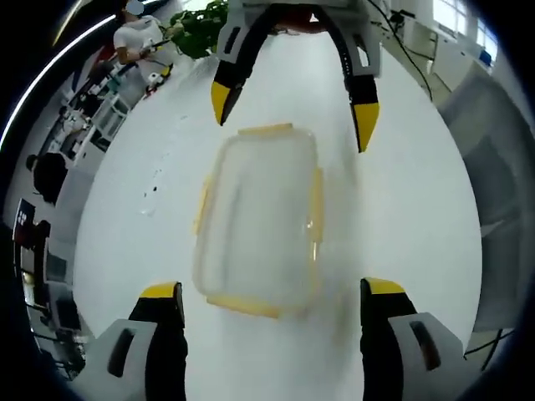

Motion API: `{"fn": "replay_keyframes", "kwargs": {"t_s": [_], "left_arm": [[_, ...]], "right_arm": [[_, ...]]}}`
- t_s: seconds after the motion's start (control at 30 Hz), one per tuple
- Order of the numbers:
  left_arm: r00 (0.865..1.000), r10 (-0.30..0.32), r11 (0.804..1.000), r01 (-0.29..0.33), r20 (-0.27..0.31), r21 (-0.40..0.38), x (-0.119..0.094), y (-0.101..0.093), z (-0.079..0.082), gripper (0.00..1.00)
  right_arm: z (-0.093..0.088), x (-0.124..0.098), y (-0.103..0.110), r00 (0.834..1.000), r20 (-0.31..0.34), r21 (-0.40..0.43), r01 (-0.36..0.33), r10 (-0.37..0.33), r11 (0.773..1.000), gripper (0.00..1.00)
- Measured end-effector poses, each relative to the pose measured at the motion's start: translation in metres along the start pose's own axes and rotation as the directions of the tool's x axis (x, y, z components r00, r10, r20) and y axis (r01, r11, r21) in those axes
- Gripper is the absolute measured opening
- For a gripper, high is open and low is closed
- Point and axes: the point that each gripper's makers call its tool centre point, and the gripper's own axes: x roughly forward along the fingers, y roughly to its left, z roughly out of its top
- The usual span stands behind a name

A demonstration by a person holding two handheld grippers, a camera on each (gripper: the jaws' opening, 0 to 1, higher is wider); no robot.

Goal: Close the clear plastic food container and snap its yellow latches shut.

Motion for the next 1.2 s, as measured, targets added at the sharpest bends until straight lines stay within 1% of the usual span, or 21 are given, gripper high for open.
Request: {"fn": "replay_keyframes", "kwargs": {"t_s": [0.1,0.17,0.27,0.33,0.47,0.6,0.67,0.83,0.9,0.97,1.07,1.2], "left_arm": [[1.0,0.012,1.0,-0.011,0.015,-0.01,-0.003,-0.001,0.002,0.85],[0.999,0.027,1.0,-0.026,0.019,-0.008,-0.004,-0.001,0.003,0.84],[0.999,0.034,0.999,-0.033,0.032,-0.022,-0.006,-0.002,0.006,0.84],[0.999,0.037,0.999,-0.036,0.038,-0.03,-0.008,-0.004,0.007,0.84],[0.997,0.041,0.998,-0.037,0.07,-0.056,-0.011,-0.011,0.01,0.84],[0.995,0.055,0.996,-0.048,0.086,-0.077,-0.014,-0.015,0.009,0.83],[0.993,0.059,0.994,-0.049,0.1,-0.099,-0.016,-0.018,0.008,0.83],[0.99,0.074,0.985,-0.054,0.12,-0.161,-0.021,-0.022,0.004,0.83],[0.988,0.082,0.982,-0.058,0.129,-0.177,-0.023,-0.024,0.004,0.83],[0.986,0.091,0.976,-0.059,0.143,-0.211,-0.025,-0.027,0.004,0.82],[0.984,0.101,0.973,-0.067,0.147,-0.221,-0.024,-0.031,0.002,0.82],[0.98,0.111,0.966,-0.068,0.163,-0.25,-0.026,-0.036,0.003,0.82]], "right_arm": [[0.0,-0.002,0.006,1.0,0.008,0.018,0.0,-0.001,1.0,0.84],[0.003,-0.003,0.008,1.0,0.028,0.034,0.003,-0.004,0.999,0.84],[0.005,-0.005,0.009,0.999,0.05,0.055,0.013,-0.016,0.998,0.84],[0.006,-0.006,0.009,0.998,0.052,0.061,0.016,-0.02,0.998,0.84],[0.007,-0.011,0.009,0.996,0.081,0.088,0.039,-0.046,0.995,0.84],[0.008,-0.016,0.01,0.993,0.1,0.099,0.06,-0.07,0.993,0.84],[0.011,-0.021,0.01,0.988,0.13,0.122,0.069,-0.085,0.99,0.84],[0.01,-0.025,0.013,0.981,0.16,0.159,0.083,-0.109,0.984,0.84],[0.012,-0.025,0.017,0.978,0.185,0.209,0.061,-0.101,0.976,0.84],[0.014,-0.028,0.017,0.971,0.207,0.221,0.072,-0.119,0.973,0.84],[0.016,-0.03,0.02,0.965,0.229,0.248,0.069,-0.128,0.966,0.85],[0.016,-0.034,0.022,0.957,0.25,0.271,0.08,-0.15,0.959,0.85]]}}
